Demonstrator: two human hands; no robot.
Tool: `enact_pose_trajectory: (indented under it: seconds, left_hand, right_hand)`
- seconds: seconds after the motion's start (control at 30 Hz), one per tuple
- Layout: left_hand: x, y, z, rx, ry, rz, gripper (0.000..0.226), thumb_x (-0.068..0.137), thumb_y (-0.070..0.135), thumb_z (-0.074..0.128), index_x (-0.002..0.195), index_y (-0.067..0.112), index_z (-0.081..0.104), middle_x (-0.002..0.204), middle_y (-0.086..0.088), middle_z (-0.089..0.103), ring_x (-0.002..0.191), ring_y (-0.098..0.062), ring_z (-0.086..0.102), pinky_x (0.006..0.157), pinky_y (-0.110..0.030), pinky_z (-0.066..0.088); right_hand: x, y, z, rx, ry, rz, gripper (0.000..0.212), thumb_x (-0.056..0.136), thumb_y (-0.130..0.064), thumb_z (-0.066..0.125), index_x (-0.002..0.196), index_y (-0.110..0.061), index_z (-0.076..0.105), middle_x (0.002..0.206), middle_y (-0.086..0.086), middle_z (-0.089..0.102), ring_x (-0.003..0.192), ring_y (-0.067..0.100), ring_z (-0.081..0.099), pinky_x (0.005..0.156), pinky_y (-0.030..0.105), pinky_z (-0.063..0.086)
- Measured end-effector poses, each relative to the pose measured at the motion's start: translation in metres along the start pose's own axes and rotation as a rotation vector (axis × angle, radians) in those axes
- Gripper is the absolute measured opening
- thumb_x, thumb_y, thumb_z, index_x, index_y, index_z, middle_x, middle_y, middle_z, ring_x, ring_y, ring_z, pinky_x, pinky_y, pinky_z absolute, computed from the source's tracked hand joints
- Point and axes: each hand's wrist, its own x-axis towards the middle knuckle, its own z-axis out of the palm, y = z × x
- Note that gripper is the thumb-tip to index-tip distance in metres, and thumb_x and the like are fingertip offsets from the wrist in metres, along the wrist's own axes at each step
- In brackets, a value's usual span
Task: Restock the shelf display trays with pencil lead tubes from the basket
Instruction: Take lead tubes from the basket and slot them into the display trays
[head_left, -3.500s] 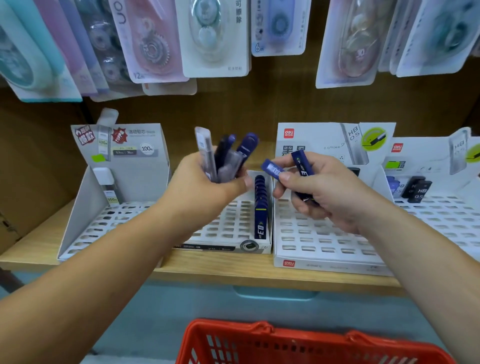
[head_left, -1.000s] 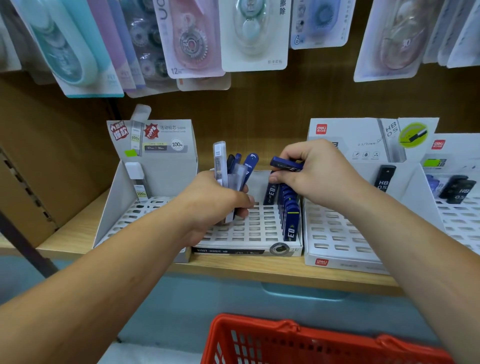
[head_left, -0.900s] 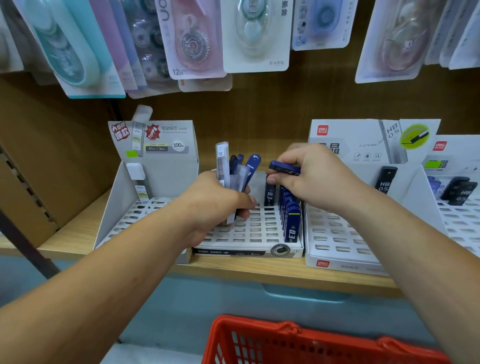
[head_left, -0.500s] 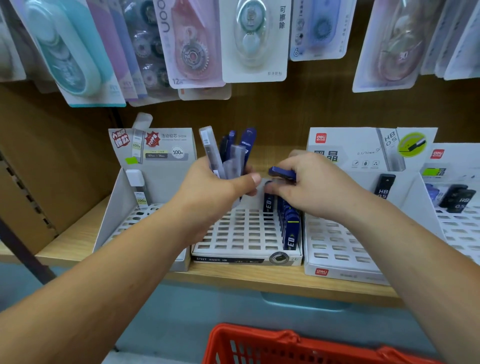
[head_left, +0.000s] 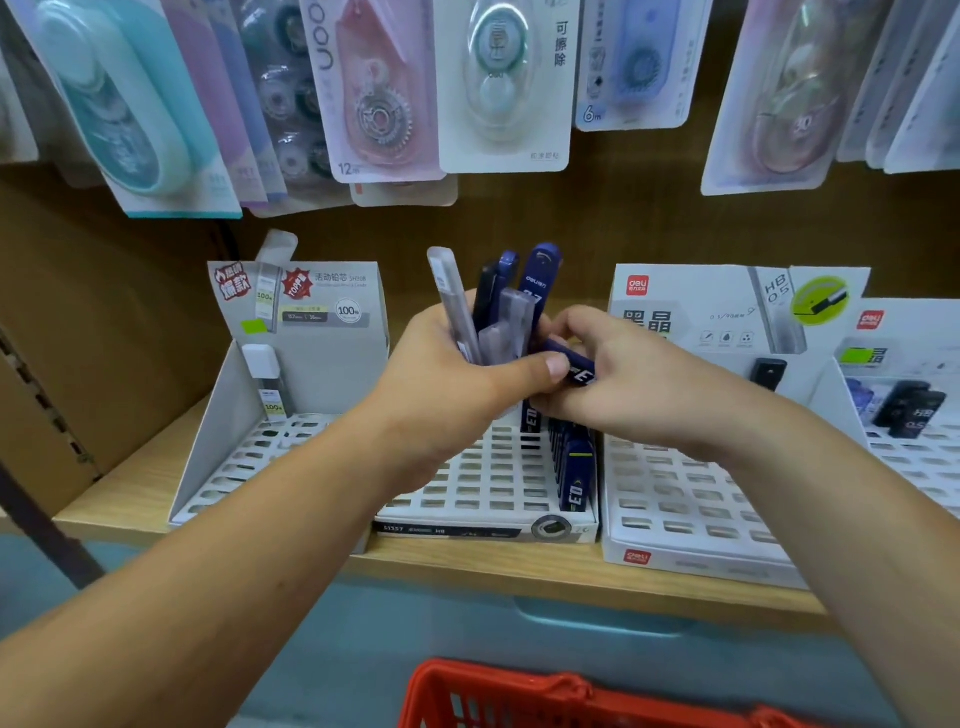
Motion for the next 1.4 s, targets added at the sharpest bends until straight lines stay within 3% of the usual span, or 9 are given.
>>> enact_pose_trajectory:
  seconds: [0.13,0.23,0.43,0.53,0.63,0.73,0.83,1.03,1.4]
  left_hand:
    - [0.007,-0.005,-0.001,-0.06,0.195,-0.047,0.022,0.085,0.007,0.083,0.103,0.013,0.071,0.089,-0.003,0.077,0.089,-0.017,0.076,0.078,-0.028,0.06]
    - [0.007,-0.007,-0.008,-0.025,0.232,-0.075,0.025,0.083,0.01,0.084,0.105,0.013,0.072,0.091,-0.006,0.077,0.09,-0.023,0.076,0.084,-0.037,0.06]
    - [0.009,0.0,-0.017,-0.032,0.225,-0.084,0.029,0.083,0.01,0.084,0.108,0.013,0.071,0.099,-0.009,0.077,0.092,-0.023,0.077,0.076,-0.031,0.057]
    - [0.01,-0.003,-0.019,-0.152,0.257,-0.121,0.031,0.085,0.005,0.081,0.114,0.005,0.068,0.104,-0.012,0.075,0.088,-0.024,0.078,0.069,-0.024,0.058]
    - [0.011,-0.009,-0.021,-0.263,0.292,-0.169,0.028,0.088,0.004,0.078,0.113,0.008,0.066,0.107,-0.016,0.076,0.086,-0.024,0.077,0.083,-0.042,0.058]
    - [0.009,-0.015,-0.019,-0.232,0.266,-0.213,0.028,0.089,0.004,0.078,0.114,0.008,0.065,0.1,-0.014,0.075,0.089,-0.026,0.078,0.091,-0.048,0.055]
    - [0.007,-0.021,-0.013,-0.132,0.198,-0.271,0.032,0.089,0.006,0.079,0.118,0.005,0.064,0.108,-0.019,0.076,0.085,-0.023,0.079,0.08,-0.04,0.051]
    - [0.008,-0.027,-0.012,-0.137,0.111,-0.343,0.033,0.089,0.007,0.079,0.118,0.005,0.065,0.108,-0.017,0.077,0.092,-0.025,0.078,0.07,-0.038,0.051]
    - [0.005,-0.028,-0.023,-0.13,-0.011,-0.404,0.017,0.094,0.021,0.076,0.105,0.014,0.065,0.084,-0.005,0.067,0.076,-0.019,0.065,0.071,-0.04,0.053]
  right_hand:
    - [0.0,0.001,-0.004,0.239,0.037,-0.046,0.025,0.09,-0.014,0.076,0.11,-0.02,0.064,0.089,0.011,0.075,0.062,0.015,0.069,0.052,0.031,0.052]
    - [-0.001,0.005,-0.008,0.286,0.12,-0.119,0.008,0.094,-0.014,0.073,0.101,-0.018,0.076,0.089,0.011,0.076,0.077,0.019,0.073,0.066,0.035,0.059]
    - [0.004,0.007,0.001,0.261,0.19,-0.184,0.023,0.086,-0.008,0.081,0.107,-0.019,0.078,0.09,0.006,0.077,0.087,0.023,0.074,0.081,0.03,0.062]
    - [0.008,0.01,0.001,0.297,0.217,-0.153,0.024,0.087,-0.015,0.082,0.109,-0.021,0.076,0.086,0.005,0.075,0.077,0.018,0.071,0.067,0.024,0.059]
    - [0.005,0.016,-0.002,0.322,0.184,-0.093,0.011,0.088,-0.015,0.081,0.099,-0.017,0.078,0.078,0.006,0.075,0.066,0.015,0.067,0.054,0.025,0.05]
    - [0.007,0.022,0.001,0.554,0.307,-0.053,0.007,0.088,-0.007,0.079,0.095,-0.007,0.077,0.074,0.013,0.074,0.06,0.023,0.061,0.05,0.03,0.049]
    - [0.01,0.022,0.011,0.77,0.466,-0.005,0.017,0.084,-0.005,0.083,0.098,-0.004,0.075,0.076,0.013,0.074,0.064,0.023,0.066,0.056,0.03,0.055]
    - [0.013,0.02,0.008,0.375,0.542,-0.119,0.015,0.087,-0.011,0.082,0.09,-0.026,0.077,0.079,0.0,0.076,0.07,0.01,0.071,0.063,0.023,0.055]
    - [0.012,0.031,0.011,0.043,0.378,-0.14,0.015,0.084,-0.016,0.085,0.083,-0.029,0.077,0.075,-0.016,0.071,0.068,-0.002,0.065,0.066,0.014,0.054]
